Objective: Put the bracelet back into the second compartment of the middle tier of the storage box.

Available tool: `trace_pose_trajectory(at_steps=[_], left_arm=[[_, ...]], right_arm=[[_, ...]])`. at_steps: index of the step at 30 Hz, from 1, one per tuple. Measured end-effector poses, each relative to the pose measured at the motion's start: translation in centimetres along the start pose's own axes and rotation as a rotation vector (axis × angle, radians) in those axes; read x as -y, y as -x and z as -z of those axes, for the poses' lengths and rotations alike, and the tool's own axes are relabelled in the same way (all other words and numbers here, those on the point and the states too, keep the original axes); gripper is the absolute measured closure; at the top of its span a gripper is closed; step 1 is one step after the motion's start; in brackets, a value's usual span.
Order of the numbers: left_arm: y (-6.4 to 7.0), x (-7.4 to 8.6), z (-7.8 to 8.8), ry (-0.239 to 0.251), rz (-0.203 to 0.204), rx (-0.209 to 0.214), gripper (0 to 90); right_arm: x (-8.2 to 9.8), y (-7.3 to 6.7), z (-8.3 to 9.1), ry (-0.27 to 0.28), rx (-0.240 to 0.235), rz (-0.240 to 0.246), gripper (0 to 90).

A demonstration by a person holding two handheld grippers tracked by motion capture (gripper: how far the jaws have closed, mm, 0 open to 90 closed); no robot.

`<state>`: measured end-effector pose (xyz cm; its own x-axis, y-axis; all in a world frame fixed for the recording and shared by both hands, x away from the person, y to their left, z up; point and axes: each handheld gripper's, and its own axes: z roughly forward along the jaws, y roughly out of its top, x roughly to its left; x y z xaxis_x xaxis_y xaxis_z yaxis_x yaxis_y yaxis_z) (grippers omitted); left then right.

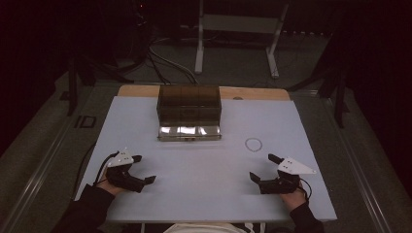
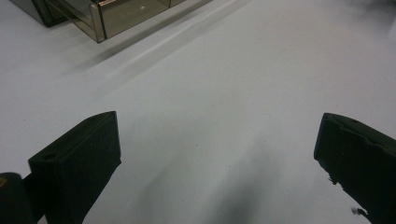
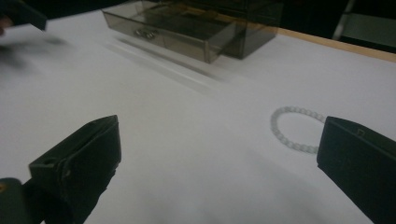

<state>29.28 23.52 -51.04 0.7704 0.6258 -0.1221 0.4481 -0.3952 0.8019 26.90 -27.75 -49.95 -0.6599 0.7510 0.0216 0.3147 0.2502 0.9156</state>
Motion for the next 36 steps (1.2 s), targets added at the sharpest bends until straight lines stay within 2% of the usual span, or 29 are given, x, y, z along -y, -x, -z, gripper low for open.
trace_pose_trajectory(at_steps=[3,8,10,16,21,25,29,36], left_arm=[[0.0,0.0,0.0,0.002,0.000,0.001,2.0],[0.0,0.0,0.0,-0.001,-0.008,0.005,2.0],[0.0,0.0,0.0,-0.002,-0.008,0.008,2.0],[0.0,0.0,0.1,0.005,-0.003,0.005,2.0],[-0.2,-0.1,0.1,0.011,0.003,0.006,2.0],[-0.2,-0.1,0.2,0.016,0.003,0.006,2.0],[-0.3,-0.1,0.2,0.013,0.006,0.005,2.0],[-0.3,-0.2,0.4,0.024,0.010,0.007,2.0]], right_arm=[[-0.3,-0.2,0.1,0.002,0.011,-0.001,0.0],[-1.1,0.0,0.5,0.021,0.039,-0.034,0.0],[-1.7,0.0,0.8,0.026,0.052,-0.014,0.0],[-3.5,0.2,1.3,0.024,0.046,0.013,0.0],[-4.9,0.4,1.4,0.041,0.034,-0.006,0.0],[-5.7,0.6,1.4,0.052,0.034,0.000,0.0],[-7.3,1.0,1.4,0.056,0.052,0.030,0.0],[-9.0,2.0,0.9,0.062,0.084,0.038,0.0]])
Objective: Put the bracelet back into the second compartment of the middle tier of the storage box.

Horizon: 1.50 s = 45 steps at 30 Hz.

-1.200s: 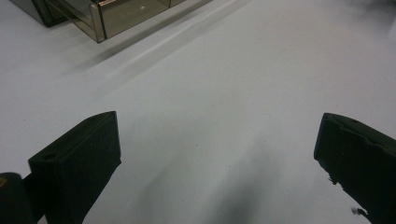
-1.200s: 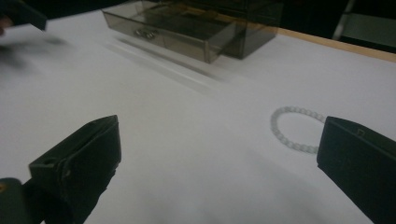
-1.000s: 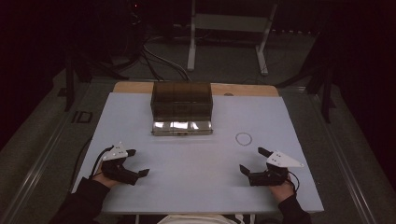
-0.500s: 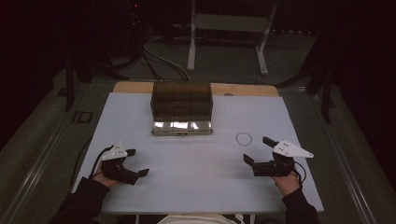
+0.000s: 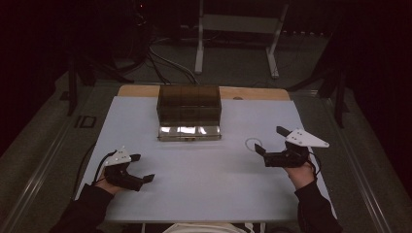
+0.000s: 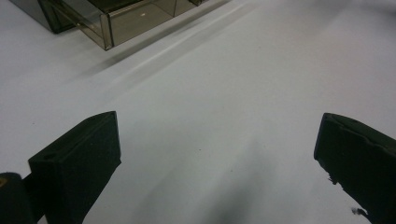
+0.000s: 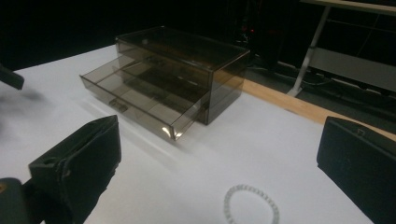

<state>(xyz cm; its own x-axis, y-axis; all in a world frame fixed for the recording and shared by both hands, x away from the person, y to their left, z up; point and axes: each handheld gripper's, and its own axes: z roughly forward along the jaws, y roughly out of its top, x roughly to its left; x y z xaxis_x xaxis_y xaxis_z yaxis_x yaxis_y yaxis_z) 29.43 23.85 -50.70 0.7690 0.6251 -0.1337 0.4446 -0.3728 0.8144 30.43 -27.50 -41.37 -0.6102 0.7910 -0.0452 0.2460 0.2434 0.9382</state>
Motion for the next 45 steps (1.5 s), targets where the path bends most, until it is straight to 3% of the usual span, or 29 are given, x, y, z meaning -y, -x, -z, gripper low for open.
trace_pose_trajectory(at_steps=[7,21,30,37,42,45], left_arm=[[0.0,-0.1,0.1,0.006,-0.003,0.001,2.0],[0.1,-0.1,0.1,0.009,-0.001,0.004,2.0],[0.2,-0.1,0.1,0.012,-0.004,-0.006,2.0],[0.2,-0.1,0.2,0.015,-0.006,0.000,2.0],[0.3,-0.2,0.2,0.013,-0.008,-0.009,2.0],[0.3,-0.2,0.3,0.021,-0.003,-0.010,2.0]], right_arm=[[-0.8,0.8,-0.9,-0.008,0.035,-0.007,0.0],[-1.1,3.3,-3.2,-0.071,0.039,-0.054,0.0],[0.5,4.9,-4.7,-0.124,0.030,-0.105,0.0],[1.5,5.6,-5.6,-0.182,0.038,-0.109,0.0],[2.8,5.8,-6.2,-0.184,-0.006,-0.123,0.0],[3.4,5.9,-6.6,-0.211,0.007,-0.114,0.0]])
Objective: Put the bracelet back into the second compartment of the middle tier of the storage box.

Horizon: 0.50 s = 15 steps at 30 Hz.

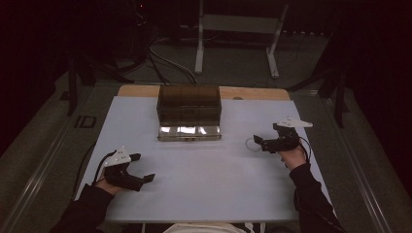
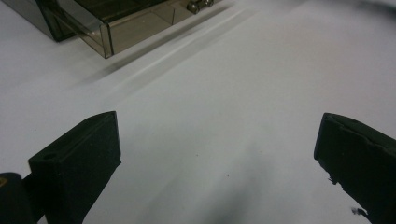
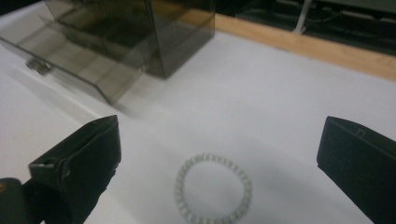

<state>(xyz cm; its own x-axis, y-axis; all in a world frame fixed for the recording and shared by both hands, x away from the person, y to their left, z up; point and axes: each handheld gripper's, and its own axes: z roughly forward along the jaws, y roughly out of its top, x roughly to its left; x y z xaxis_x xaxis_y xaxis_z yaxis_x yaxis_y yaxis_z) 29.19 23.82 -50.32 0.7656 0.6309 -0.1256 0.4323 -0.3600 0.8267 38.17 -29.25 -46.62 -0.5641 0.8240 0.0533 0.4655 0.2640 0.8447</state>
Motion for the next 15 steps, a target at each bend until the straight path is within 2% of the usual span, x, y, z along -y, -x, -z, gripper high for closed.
trace_pose_trajectory(at_steps=[2,5,15], left_arm=[[0.0,0.0,0.1,-0.004,-0.003,-0.002,2.0],[-0.1,0.1,0.2,0.001,0.000,0.002,2.0],[0.1,0.1,0.0,-0.020,-0.012,0.002,2.0]], right_arm=[[0.3,0.1,-0.4,-0.017,0.005,-0.006,0.0],[0.6,0.2,-0.7,-0.014,-0.011,-0.018,0.0],[1.8,0.6,-2.0,-0.141,0.043,-0.028,0.0]])
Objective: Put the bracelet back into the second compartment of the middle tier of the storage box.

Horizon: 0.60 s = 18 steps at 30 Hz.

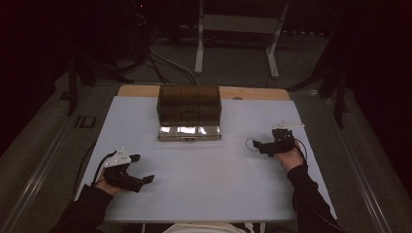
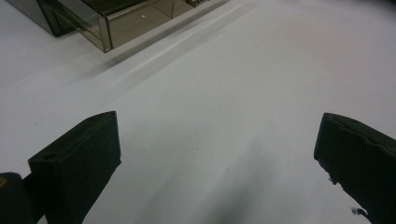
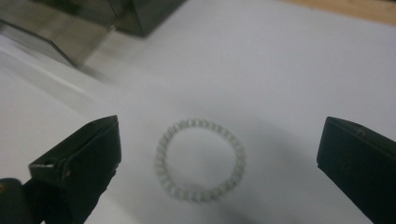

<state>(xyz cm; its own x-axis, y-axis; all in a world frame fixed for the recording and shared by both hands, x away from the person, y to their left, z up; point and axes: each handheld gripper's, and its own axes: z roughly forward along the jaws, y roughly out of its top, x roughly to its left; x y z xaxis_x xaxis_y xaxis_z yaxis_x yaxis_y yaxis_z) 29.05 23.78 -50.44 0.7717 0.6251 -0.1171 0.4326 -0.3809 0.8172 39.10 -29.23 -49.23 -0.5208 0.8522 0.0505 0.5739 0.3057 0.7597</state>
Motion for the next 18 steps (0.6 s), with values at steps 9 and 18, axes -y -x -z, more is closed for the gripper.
trace_pose_trajectory(at_steps=[9,18], left_arm=[[-0.1,0.0,0.1,0.004,0.005,-0.002,2.0],[0.0,0.0,0.0,-0.007,-0.008,-0.012,2.0]], right_arm=[[0.5,0.4,-1.1,-0.074,0.053,-0.001,10.5],[0.2,0.6,-1.6,-0.092,0.087,0.000,46.5]])
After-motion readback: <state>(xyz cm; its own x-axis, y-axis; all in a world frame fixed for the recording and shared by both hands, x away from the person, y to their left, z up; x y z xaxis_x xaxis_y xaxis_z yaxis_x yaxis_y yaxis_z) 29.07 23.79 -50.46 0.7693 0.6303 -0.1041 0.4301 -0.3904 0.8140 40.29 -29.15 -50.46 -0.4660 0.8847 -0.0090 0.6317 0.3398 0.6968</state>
